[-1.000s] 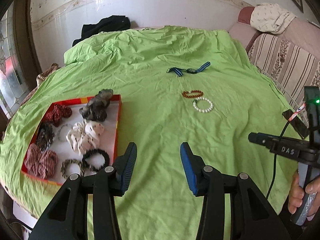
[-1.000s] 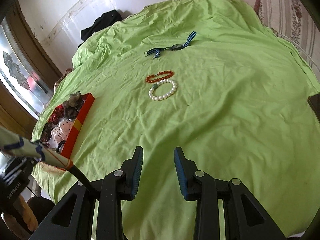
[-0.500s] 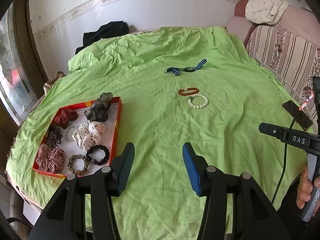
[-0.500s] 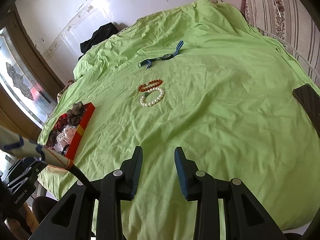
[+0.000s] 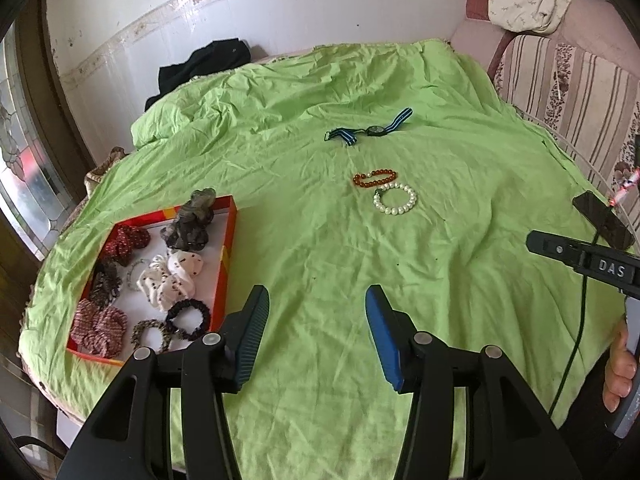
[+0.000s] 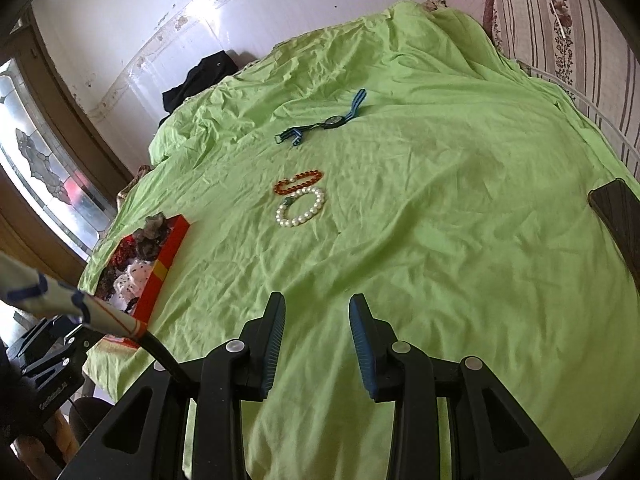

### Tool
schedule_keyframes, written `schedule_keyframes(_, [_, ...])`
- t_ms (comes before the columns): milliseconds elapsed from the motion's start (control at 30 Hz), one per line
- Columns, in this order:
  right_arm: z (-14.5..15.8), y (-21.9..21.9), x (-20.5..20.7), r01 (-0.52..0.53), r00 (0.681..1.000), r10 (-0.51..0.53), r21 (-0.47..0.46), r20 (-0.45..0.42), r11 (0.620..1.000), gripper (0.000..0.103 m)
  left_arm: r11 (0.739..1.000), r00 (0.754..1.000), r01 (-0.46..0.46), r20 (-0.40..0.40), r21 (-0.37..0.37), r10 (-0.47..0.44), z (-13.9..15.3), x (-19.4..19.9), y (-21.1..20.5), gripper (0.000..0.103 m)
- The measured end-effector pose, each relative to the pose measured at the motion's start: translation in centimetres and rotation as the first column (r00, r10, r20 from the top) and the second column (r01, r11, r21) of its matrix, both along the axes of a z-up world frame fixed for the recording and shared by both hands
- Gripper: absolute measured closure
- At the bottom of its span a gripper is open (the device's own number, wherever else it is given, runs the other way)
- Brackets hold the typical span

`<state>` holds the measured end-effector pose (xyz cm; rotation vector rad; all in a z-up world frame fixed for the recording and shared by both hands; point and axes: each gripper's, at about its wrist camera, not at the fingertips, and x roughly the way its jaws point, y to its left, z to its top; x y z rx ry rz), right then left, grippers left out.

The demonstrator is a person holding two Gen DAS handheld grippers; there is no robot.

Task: Organize jewelry
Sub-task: 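Move both tools back toward the pearl and red bead bracelets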

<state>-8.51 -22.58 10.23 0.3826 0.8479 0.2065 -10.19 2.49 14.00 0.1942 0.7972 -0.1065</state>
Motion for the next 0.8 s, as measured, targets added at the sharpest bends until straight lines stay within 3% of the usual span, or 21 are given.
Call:
schedule_keyframes(200, [-1.3,0.0,2.9,0.002,0.999,-0.002,-0.022,-0.035,1.000,0.067,0.997,0.999,-0.038,-0.034,-0.061,0.036,-1.2,3.9,1.4,0.054])
schedule_keyframes(433, [-2.6,2.1,8.4,-0.041,0.998,0.038,-0.055,-0.044,0.998,0.067,0.994,0.995,-0.080,-0.061,-0.078,0.075,-1.4,9.7,2.7,0.054])
schedule_keyframes(667, [-3.8,4.8,13.9,-0.111,0.993,0.107,-0.087,-0.044,0.990,0.067,0.996,0.995,-0.056,-0.081,-0.063,0.051,-1.7,16.0,1.7,0.054])
schedule_keyframes(800, [-5.4,4.9,16.1,-0.117,0.991,0.115,-0.033,-0.069,0.993,0.067,0.996,0.991,-0.026,-0.129,-0.080,0.015,-3.1,19.4,0.4,0.054])
